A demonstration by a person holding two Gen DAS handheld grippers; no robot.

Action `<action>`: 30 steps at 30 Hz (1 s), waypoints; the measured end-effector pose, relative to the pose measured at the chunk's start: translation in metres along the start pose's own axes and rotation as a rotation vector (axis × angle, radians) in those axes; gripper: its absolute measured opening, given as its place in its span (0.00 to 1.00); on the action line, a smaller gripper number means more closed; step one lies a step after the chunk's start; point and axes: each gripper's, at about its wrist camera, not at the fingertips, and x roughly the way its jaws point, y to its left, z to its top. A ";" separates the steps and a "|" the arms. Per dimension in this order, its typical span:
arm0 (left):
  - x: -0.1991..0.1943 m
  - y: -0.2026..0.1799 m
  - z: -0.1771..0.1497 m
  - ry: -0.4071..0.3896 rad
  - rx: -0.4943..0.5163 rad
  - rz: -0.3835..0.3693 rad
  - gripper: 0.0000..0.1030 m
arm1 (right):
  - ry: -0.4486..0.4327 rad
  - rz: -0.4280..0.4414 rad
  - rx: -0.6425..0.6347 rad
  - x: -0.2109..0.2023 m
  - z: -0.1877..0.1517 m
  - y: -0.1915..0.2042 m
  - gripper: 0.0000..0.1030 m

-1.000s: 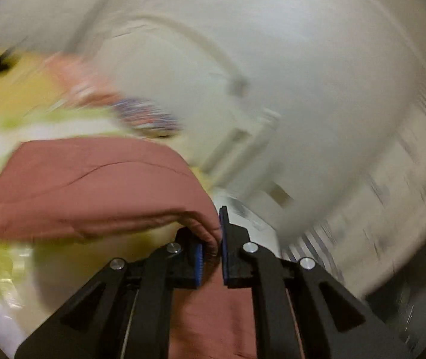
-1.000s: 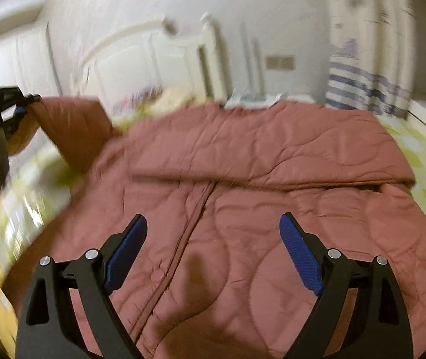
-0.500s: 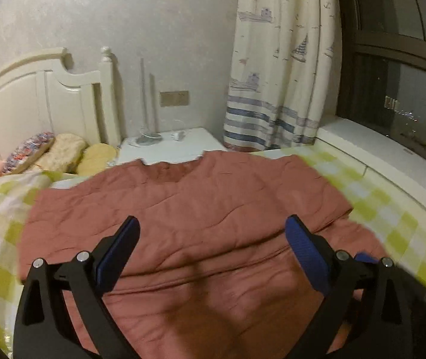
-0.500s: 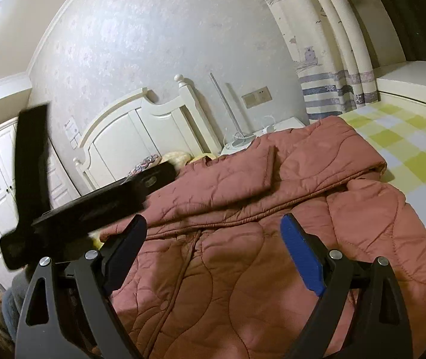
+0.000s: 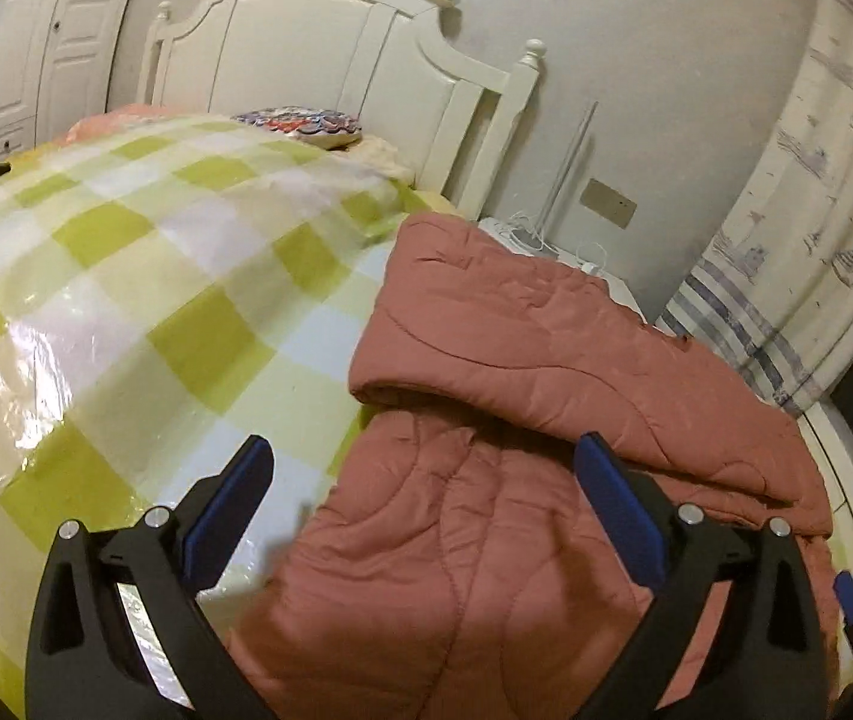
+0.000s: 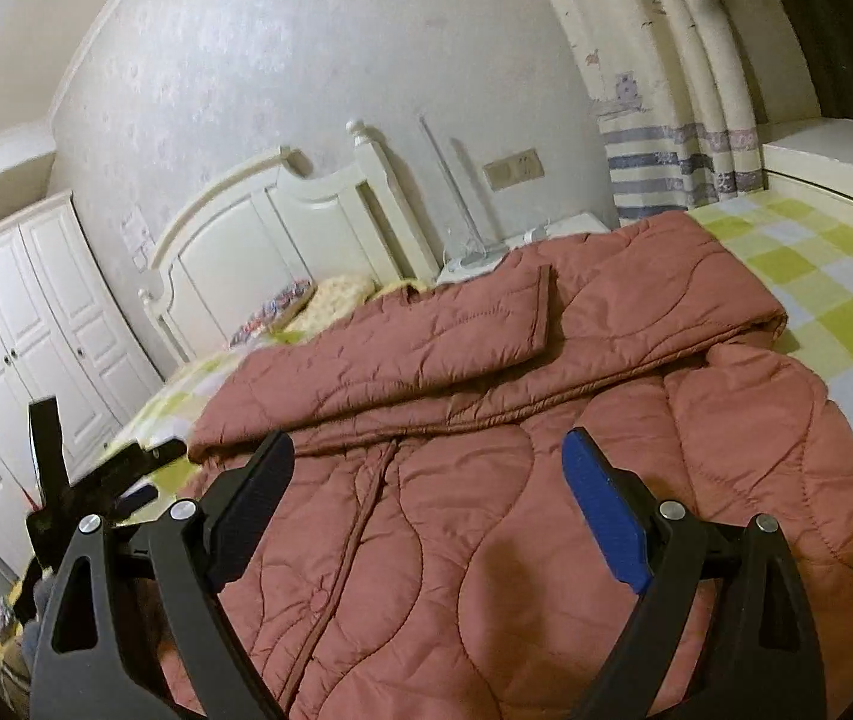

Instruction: Fold large clothes

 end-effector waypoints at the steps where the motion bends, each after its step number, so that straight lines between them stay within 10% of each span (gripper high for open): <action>1: 0.000 0.000 0.000 -0.003 0.001 0.001 0.97 | 0.006 0.002 -0.011 0.001 0.000 0.002 0.84; 10: -0.004 -0.007 -0.008 -0.003 0.057 0.011 0.98 | 0.179 -0.091 -0.133 0.044 0.030 0.027 0.77; 18: -0.004 -0.005 -0.008 0.000 0.047 0.002 0.98 | 0.280 -0.132 0.210 0.110 0.070 -0.033 0.76; 24: -0.001 -0.004 -0.007 0.014 0.043 -0.005 0.98 | 0.280 -0.080 0.151 0.121 0.058 -0.029 0.16; 30: -0.001 -0.002 -0.006 0.012 0.041 -0.007 0.98 | 0.089 -0.098 0.106 0.065 0.070 -0.017 0.12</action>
